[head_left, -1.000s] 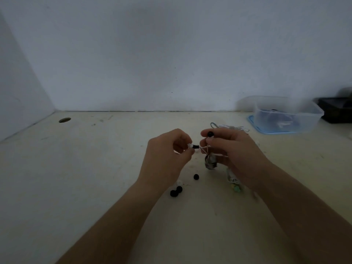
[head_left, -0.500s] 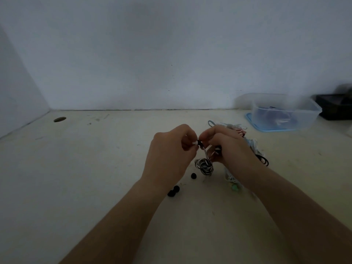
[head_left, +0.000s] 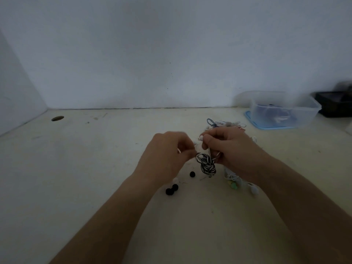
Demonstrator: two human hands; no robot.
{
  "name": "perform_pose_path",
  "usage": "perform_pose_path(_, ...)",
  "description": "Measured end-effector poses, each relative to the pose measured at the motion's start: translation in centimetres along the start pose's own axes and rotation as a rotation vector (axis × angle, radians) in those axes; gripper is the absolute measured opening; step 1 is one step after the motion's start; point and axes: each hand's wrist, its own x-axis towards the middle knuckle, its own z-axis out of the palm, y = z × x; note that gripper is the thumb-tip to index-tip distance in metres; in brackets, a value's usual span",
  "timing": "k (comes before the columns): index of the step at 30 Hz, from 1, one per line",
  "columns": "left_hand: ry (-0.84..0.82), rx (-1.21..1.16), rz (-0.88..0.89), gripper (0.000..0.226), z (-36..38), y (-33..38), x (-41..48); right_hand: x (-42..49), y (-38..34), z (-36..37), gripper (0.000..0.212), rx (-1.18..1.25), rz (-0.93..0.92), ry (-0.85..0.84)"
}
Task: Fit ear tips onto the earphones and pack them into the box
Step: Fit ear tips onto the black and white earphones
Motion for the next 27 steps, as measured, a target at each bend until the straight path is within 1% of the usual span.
perform_pose_path(3, -0.206, 0.110, 0.004, 0.005, -0.5, 0.1, -0.5, -0.1, -0.2, -0.2, 0.013, 0.090, 0.061, -0.026)
perform_pose_path(5, -0.272, 0.157, 0.018, 0.015, -0.6, 0.3, -0.6, -0.1, -0.5, -0.4, 0.012, 0.124, 0.083, -0.014)
perform_pose_path(7, -0.301, 0.208, 0.043, 0.019, -0.7, 0.4, -0.6, -0.1, -0.6, -0.5, 0.011, 0.156, 0.099, -0.013)
perform_pose_path(9, -0.314, 0.230, 0.073, 0.016, -0.5, 0.5, -0.6, -0.1, -0.7, -0.6, 0.011, 0.147, 0.105, -0.023)
perform_pose_path(14, -0.361, 0.215, 0.073, 0.011, 0.1, 0.4, -0.6, -0.3, -0.7, -0.6, 0.012, 0.137, 0.105, -0.028)
perform_pose_path(16, -0.335, 0.188, 0.082, 0.009, 0.1, 0.2, -0.6, -0.3, -0.7, -0.6, 0.012, 0.109, 0.102, -0.029)
perform_pose_path(18, -0.236, 0.081, 0.052, 0.007, 0.0, 0.0, -0.5, -0.3, -0.5, -0.7, 0.011, 0.074, 0.094, -0.030)
perform_pose_path(22, 0.044, -0.256, -0.102, 0.013, -0.1, -0.6, -0.5, -0.3, -0.4, -0.6, 0.009, 0.062, 0.050, 0.002)
perform_pose_path(24, 0.097, -0.431, -0.165, 0.013, -0.2, -0.5, -0.6, -0.2, -0.3, -0.6, 0.008, 0.035, 0.024, 0.026)
perform_pose_path(27, 0.104, -0.702, -0.230, 0.014, -0.5, -0.2, -0.7, -0.1, -0.2, -0.4, 0.008, 0.005, -0.008, 0.026)
